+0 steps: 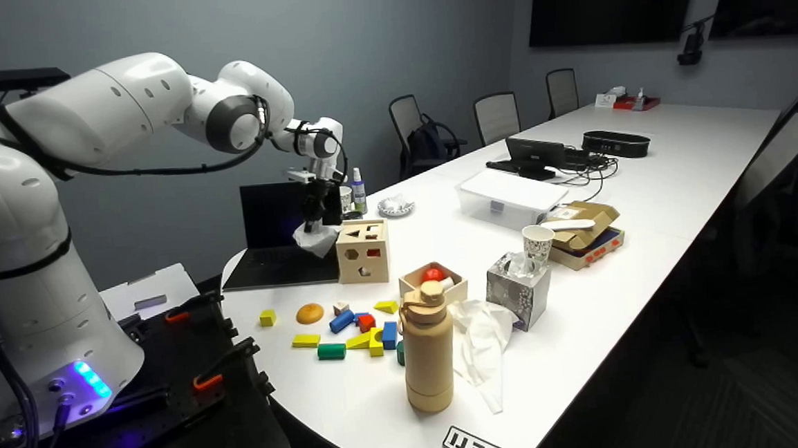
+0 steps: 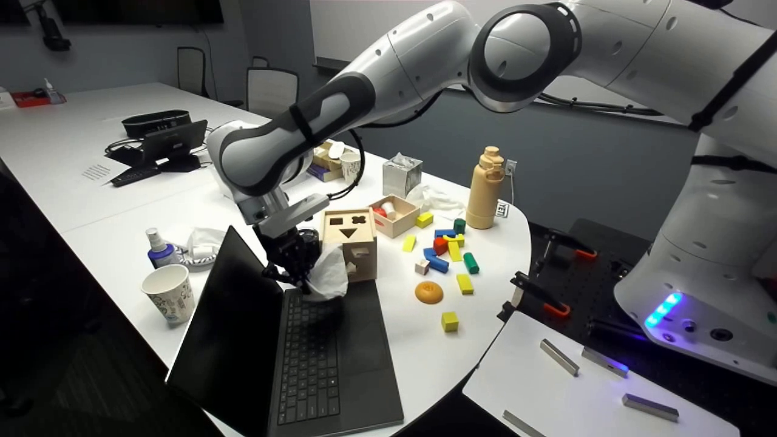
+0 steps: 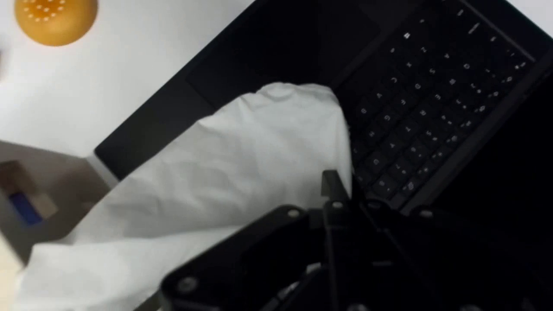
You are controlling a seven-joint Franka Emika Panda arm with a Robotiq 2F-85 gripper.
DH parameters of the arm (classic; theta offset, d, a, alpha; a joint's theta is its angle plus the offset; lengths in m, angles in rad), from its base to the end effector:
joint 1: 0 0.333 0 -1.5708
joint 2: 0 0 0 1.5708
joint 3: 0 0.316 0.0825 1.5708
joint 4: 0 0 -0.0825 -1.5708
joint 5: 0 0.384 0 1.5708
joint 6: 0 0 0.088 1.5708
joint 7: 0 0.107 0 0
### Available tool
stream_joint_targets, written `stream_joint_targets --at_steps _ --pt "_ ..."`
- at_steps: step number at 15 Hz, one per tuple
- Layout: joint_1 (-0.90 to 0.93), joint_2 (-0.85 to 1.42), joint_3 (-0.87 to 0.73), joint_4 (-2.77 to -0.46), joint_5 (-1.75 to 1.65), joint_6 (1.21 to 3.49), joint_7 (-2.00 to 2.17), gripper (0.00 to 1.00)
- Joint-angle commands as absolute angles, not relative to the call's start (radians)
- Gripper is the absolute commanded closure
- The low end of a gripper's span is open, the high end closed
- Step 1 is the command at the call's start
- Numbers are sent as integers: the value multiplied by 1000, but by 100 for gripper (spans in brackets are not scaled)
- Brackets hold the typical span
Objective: Use the napkin to wipe the laptops keyboard
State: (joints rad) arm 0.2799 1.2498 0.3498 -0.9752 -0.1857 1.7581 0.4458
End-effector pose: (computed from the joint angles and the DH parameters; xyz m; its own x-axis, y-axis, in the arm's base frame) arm 0.6349 0.3416 0.0752 0.8945 0.0859 -0.4387 0.1011 -0.9948 0.0112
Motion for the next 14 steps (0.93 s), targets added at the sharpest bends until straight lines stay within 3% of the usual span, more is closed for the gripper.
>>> stream_joint_targets --at_steps 1,9,10,14 --pt "248 1168 394 -1216 -144 1904 508 100" --pt "219 1162 432 -1591 -128 2334 619 100" --pt "280 1120 354 -1632 -10 2376 567 100" --pt "292 1033 331 -1816 167 2571 566 100"
